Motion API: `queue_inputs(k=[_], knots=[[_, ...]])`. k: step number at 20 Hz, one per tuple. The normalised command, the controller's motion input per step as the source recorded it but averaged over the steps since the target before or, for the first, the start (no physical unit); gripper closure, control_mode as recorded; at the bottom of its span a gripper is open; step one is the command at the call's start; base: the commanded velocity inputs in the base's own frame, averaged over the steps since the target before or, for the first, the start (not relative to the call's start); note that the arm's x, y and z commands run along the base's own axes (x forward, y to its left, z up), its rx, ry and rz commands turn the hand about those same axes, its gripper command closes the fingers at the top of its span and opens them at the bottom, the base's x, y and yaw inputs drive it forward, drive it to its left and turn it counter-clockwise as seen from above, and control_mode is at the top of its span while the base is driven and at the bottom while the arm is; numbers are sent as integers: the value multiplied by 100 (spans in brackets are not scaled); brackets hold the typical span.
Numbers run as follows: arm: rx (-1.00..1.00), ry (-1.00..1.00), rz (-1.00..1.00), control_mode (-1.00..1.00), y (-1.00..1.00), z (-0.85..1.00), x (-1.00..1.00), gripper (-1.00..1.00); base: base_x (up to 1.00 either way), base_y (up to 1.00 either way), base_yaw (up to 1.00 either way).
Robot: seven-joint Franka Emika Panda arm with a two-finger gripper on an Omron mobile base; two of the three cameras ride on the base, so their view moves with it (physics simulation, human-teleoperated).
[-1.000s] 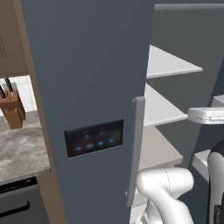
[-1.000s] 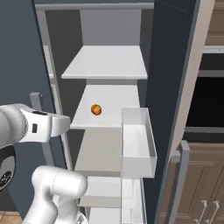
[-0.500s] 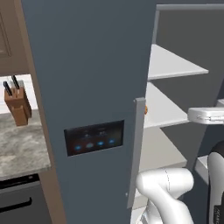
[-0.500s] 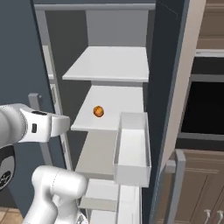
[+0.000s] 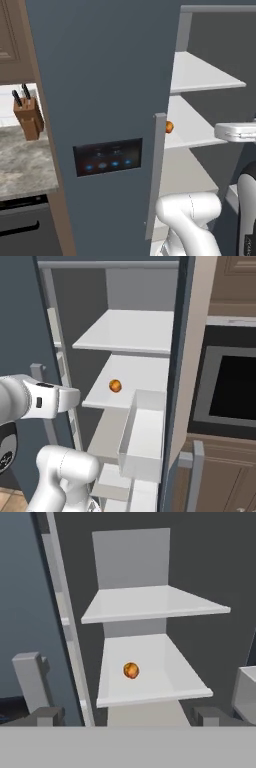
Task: Retrieve the orange and peach from the fridge and place them into the bowl on the dining table.
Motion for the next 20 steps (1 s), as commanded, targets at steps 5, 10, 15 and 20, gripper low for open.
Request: queue_inputs(k=[5,10,15,20], knots=[[0,0,0,100,0,0,0,-100,49,-6,10],[0,1,0,-100,0,0,6,-100,12,0,0],[0,1,-2,-100,-1,0,1,-100,0,0,0],[0,11,-9,-100,-17,0,-24,-100,0,0,0]])
